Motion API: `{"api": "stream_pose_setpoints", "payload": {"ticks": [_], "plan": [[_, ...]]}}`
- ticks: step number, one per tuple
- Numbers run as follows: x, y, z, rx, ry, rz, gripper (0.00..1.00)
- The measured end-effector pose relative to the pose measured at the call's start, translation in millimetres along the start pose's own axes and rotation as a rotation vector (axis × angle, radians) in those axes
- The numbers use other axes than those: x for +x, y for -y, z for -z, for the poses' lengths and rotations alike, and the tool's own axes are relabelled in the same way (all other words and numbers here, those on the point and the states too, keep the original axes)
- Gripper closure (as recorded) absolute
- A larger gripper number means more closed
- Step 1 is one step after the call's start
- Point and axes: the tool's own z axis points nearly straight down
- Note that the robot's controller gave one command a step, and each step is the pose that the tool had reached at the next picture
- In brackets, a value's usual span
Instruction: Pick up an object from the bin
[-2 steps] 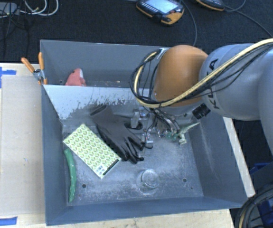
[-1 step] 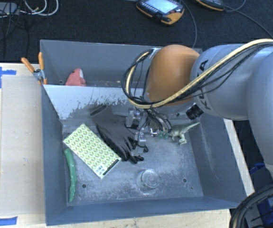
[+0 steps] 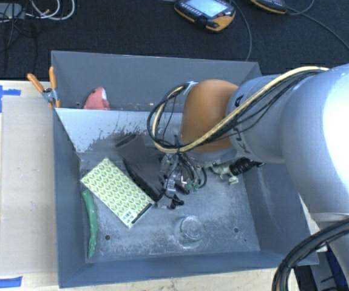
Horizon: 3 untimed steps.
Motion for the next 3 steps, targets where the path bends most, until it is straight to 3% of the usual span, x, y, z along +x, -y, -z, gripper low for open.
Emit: {"api": "stream_pose_setpoints", "payload": {"ticks": [1,3], "plan": [[-3.9,4.9,-21.0,-0.002,0.003,0.041,1.00],[-3.7,5.0,-18.0,-0.001,0.003,0.041,1.00]]}}
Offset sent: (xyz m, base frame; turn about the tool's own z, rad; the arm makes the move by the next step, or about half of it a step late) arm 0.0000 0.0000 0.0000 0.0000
